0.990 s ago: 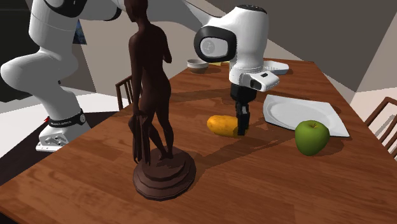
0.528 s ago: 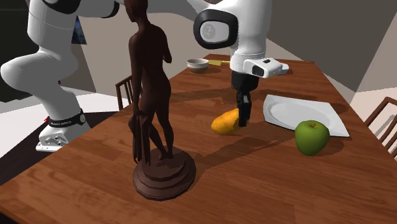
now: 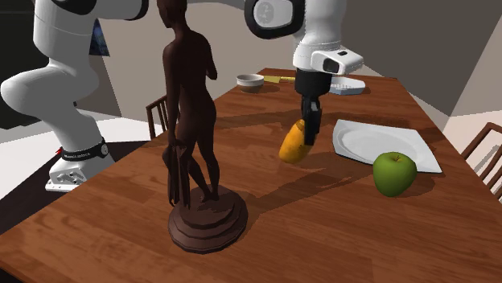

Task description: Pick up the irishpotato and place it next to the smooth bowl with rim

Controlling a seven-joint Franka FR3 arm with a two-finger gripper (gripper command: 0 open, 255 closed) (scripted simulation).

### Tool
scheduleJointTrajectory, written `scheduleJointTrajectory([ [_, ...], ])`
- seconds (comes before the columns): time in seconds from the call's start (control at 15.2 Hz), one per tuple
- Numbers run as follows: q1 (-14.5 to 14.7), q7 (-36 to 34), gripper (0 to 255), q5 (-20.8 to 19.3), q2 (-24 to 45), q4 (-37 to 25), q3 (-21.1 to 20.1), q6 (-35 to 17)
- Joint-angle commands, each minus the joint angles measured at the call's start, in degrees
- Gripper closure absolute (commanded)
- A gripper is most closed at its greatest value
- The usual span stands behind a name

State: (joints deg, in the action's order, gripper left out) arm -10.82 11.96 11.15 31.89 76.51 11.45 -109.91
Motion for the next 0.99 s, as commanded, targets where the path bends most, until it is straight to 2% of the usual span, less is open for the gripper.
scheduleJointTrajectory([
  [0.0,0.0,-0.2,255,-0.1,-0.4,-0.8,0.1,1.2],
  [0.79,-0.6,-1.1,255,-0.5,-0.5,-9.4,0.2,9.8],
  [0.92,1.7,-2.9,255,-1.2,-4.3,-3.5,0.0,7.5],
])
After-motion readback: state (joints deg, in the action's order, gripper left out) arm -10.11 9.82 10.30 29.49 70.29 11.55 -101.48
